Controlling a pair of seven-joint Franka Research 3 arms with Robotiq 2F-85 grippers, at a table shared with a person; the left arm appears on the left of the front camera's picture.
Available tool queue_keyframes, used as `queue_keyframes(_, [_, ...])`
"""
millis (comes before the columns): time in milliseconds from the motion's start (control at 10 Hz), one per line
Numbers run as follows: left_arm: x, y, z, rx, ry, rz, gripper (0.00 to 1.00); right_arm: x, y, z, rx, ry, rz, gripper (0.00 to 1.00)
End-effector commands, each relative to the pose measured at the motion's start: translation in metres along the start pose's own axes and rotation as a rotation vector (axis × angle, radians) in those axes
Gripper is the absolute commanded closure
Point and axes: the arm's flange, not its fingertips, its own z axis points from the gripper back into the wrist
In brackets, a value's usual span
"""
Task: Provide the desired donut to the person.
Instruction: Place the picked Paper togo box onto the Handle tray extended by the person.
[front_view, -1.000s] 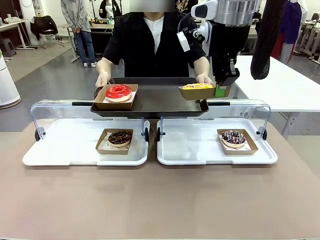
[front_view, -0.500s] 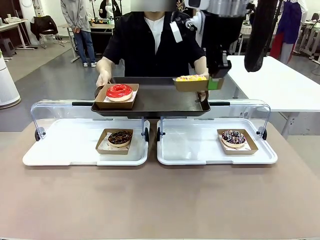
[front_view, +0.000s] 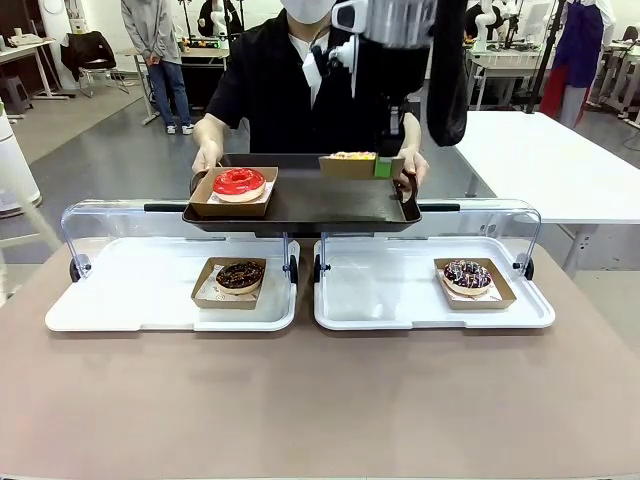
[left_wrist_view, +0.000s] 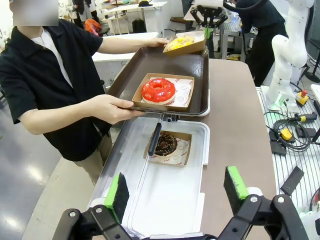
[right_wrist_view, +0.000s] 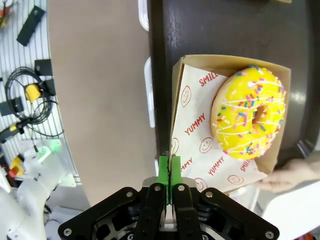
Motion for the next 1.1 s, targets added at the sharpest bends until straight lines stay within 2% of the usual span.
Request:
queue_keyframes(0, [0.002,-0.002,0.001,0.001,-0.007,0.005,0.0,0.014,-0.018,-0.007,0.004,0.016,-0.026,0.98])
queue_keyframes(500, [0.002,-0.002,0.001,0.001,-0.007,0.005,0.0,0.022,-0.029,-0.037,0.055,0.001,0.039,0.98])
queue_keyframes(700, [0.002,-0.002,0.001,0.001,-0.007,0.005,0.0,0.021,-0.029,-0.037,0.069,-0.007,0.052,0.46])
queue_keyframes(800, [0.002,-0.002,0.001,0.001,-0.007,0.005,0.0,0.02,-0.028,-0.037,0.078,-0.008,0.058,0.13])
queue_keyframes(900, [0.002,-0.002,0.001,0.001,-0.007,0.005,0.0,0.019,-0.028,-0.036,0.081,-0.01,0.062,0.0])
queue_keyframes(1000, [0.002,-0.002,0.001,0.001,-0.007,0.005,0.0,0.018,-0.028,-0.035,0.08,-0.012,0.061,0.0])
